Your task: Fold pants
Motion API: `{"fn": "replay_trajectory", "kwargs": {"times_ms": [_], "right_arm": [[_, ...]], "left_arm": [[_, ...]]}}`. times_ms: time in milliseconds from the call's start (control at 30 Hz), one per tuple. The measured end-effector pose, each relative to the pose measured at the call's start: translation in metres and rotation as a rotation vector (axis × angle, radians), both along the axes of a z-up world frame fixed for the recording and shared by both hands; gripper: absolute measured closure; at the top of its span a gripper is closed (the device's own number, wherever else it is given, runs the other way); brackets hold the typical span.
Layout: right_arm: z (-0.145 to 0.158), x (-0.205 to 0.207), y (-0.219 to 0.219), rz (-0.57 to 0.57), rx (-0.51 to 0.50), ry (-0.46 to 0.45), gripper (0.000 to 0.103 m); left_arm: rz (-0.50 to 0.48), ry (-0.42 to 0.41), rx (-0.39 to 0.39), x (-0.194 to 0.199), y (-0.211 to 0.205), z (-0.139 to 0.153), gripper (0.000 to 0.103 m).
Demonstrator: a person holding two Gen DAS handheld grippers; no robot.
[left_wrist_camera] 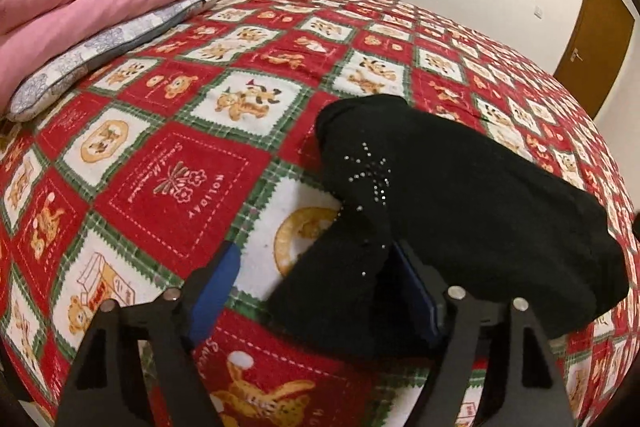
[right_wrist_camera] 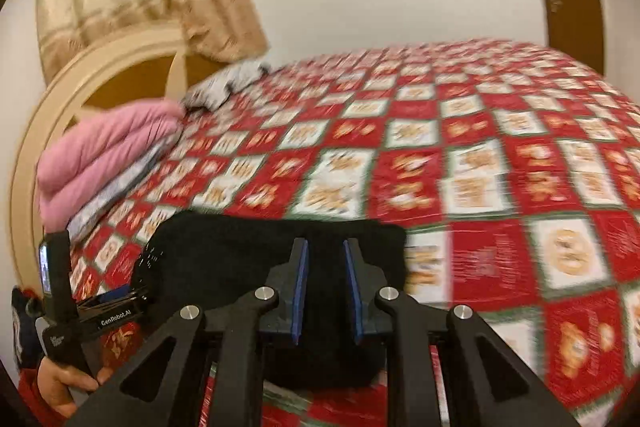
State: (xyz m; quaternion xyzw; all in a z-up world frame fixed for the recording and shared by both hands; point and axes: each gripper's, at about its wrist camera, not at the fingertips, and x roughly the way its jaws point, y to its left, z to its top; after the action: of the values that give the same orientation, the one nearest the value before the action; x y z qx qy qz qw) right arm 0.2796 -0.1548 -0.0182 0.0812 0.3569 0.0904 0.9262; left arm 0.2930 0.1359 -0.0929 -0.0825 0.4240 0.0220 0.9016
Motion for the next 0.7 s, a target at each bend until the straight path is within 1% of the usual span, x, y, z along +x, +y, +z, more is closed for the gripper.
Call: {"fn": "replay_trajectory", "kwargs": {"times_ms": [33, 67, 133, 167, 200, 267, 400, 500, 567, 600, 633, 667, 700], "right_arm": [[-0.006, 0.006, 0.003, 0.006, -0.002, 0.027, 0.084], [-0.021, 0.016, 0.008, -0.011, -0.035, 0.082, 0.084], [-0.045, 0.026, 0.007, -0.053, -0.112, 0.145, 0.086], [-0.056, 0.026, 0.003, -0.048, -0.109, 0.124, 0.086], [-0.059, 0.021, -0.001, -0.031, -0.101, 0.069, 0.086], [-0.058, 0.02, -0.007, -0.029, -0.065, 0.066, 0.086], [-0.057, 0.017, -0.01, -0.026, -0.06, 0.056, 0.085], [-0.056, 0.018, -0.008, -0.023, -0.065, 0.051, 0.084], [-0.057, 0.018, -0.008, -0.023, -0.061, 0.051, 0.084], [-0.056, 0.019, -0.007, -0.023, -0.057, 0.052, 0.084], [-0.056, 0.018, -0.007, -0.022, -0.054, 0.052, 0.084], [-0.055, 0.018, -0.007, -0.019, -0.053, 0.054, 0.084], [-0.051, 0.017, -0.006, -0.016, -0.055, 0.057, 0.084]], "left_arm": [[0.0, 0.0, -0.003, 0.0, 0.002, 0.0, 0.022], [-0.003, 0.003, -0.011, 0.0, 0.005, 0.0, 0.022], [-0.01, 0.024, -0.027, -0.001, 0.012, 0.001, 0.012], [-0.013, 0.034, -0.035, -0.003, 0.018, 0.002, 0.009], [-0.014, 0.039, -0.04, -0.005, 0.022, 0.002, 0.007], [-0.023, 0.046, -0.059, -0.012, 0.033, 0.002, 0.006], [-0.052, 0.044, -0.079, -0.023, 0.048, 0.007, 0.006], [-0.07, -0.019, -0.101, -0.024, 0.057, 0.018, 0.006], [-0.053, -0.062, -0.098, -0.015, 0.061, 0.024, 0.006], [-0.057, -0.075, -0.119, -0.009, 0.062, 0.024, 0.006], [-0.08, -0.068, -0.166, 0.002, 0.061, 0.02, 0.006], [-0.092, -0.046, -0.191, 0.008, 0.059, 0.015, 0.007], [-0.105, -0.001, -0.229, 0.017, 0.055, 0.005, 0.007]]}}
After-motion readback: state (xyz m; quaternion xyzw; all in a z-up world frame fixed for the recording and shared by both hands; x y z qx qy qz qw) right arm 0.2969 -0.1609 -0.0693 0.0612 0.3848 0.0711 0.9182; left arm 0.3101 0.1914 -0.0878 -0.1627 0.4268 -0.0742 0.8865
